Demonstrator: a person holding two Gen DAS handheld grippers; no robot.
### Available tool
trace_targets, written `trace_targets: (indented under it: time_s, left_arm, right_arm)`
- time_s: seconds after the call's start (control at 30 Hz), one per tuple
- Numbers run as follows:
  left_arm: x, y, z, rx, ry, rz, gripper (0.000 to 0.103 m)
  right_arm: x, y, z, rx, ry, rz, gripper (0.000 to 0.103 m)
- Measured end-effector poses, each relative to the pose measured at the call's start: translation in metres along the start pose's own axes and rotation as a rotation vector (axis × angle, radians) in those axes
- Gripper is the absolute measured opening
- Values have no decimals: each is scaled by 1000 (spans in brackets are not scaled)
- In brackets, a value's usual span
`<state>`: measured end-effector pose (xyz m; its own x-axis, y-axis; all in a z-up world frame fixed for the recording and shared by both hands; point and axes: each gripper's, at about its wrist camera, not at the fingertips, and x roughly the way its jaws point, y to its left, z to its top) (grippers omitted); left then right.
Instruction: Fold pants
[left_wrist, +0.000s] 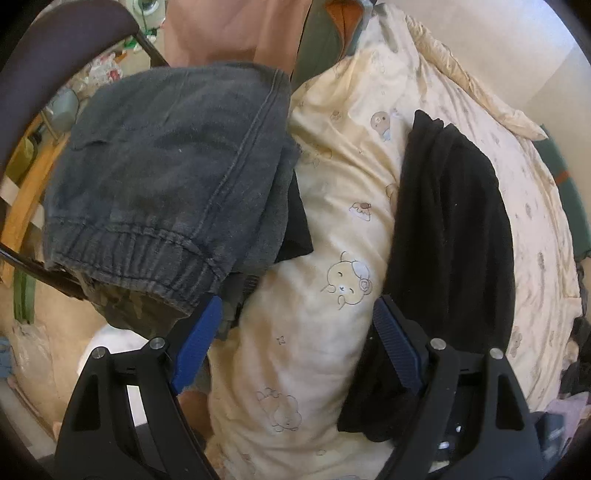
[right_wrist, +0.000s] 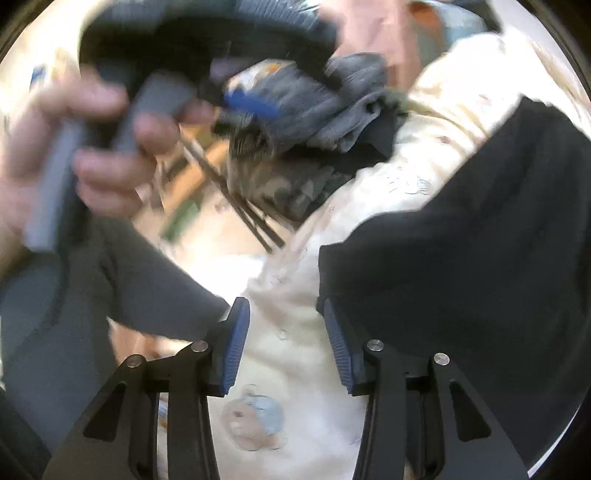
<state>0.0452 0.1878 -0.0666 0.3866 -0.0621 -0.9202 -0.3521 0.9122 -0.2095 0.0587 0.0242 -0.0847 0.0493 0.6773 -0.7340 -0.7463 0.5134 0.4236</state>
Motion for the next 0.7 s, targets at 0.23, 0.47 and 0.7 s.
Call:
trace_targets:
  time_s: [0.23,0.47,0.7]
  left_arm:
    - [5,-23,14,-13,-4,-36,82]
    - [5,-30,15,26,-20,4,82]
    - [30,-24,5,-13,111,-38,82]
  right_arm:
    - [-29,-72,20,348,-196,-202,45]
    - [49,-44,34,168,-9,11,45]
    - [11,-34,-7,228,29,154,45]
